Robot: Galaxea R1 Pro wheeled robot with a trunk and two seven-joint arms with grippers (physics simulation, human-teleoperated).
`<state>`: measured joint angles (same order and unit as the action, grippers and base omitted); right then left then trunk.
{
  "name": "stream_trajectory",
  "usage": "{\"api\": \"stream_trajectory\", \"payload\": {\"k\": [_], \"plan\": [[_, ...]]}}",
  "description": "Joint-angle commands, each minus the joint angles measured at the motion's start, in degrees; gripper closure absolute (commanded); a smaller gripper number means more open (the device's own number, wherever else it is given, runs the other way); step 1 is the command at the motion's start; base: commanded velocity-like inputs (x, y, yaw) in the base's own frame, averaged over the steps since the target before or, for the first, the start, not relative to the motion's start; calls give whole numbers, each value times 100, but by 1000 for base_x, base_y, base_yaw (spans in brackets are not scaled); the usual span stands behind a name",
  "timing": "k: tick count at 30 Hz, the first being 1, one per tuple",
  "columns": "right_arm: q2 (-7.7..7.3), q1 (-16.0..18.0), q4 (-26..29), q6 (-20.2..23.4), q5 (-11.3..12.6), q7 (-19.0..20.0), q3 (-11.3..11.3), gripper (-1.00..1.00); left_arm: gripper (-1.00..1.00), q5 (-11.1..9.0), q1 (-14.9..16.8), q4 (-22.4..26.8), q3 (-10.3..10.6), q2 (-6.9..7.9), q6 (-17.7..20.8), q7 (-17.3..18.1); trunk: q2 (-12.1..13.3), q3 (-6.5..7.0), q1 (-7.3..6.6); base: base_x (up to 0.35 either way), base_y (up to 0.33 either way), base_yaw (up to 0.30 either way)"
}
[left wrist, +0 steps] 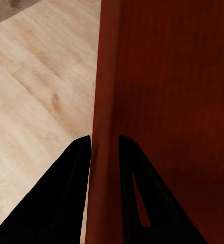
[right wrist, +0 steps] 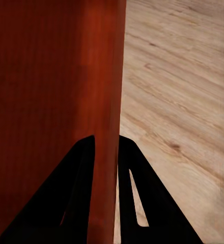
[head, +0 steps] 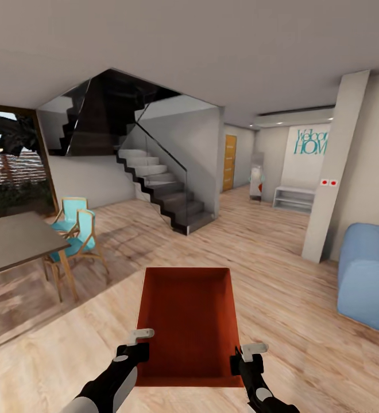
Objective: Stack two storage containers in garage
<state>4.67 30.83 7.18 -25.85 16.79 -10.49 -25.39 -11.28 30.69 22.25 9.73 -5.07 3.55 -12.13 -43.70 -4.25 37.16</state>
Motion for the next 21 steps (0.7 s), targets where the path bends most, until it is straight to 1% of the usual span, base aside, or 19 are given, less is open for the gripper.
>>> {"api": "stream_trajectory", "payload": {"k": [1,12,15,21], "plan": [[-10,11,3,-306,70,-243,44,100,100,-59,-2,-10,55,15,40,-97,-7,-10,5,321,0,-287],[-12,11,3,-321,62,-243,43,100,100,-61,-2,-10,55,15,42,-97,-7,-10,5,322,0,-281],[-11,11,3,-321,62,-243,43,100,100,-63,-2,-10,55,15,43,-97,-7,-10,5,322,0,-92],[-10,11,3,-315,53,-243,43,100,100,-61,-2,-10,55,15,45,-97,-7,-10,5,321,0,-6]]}}
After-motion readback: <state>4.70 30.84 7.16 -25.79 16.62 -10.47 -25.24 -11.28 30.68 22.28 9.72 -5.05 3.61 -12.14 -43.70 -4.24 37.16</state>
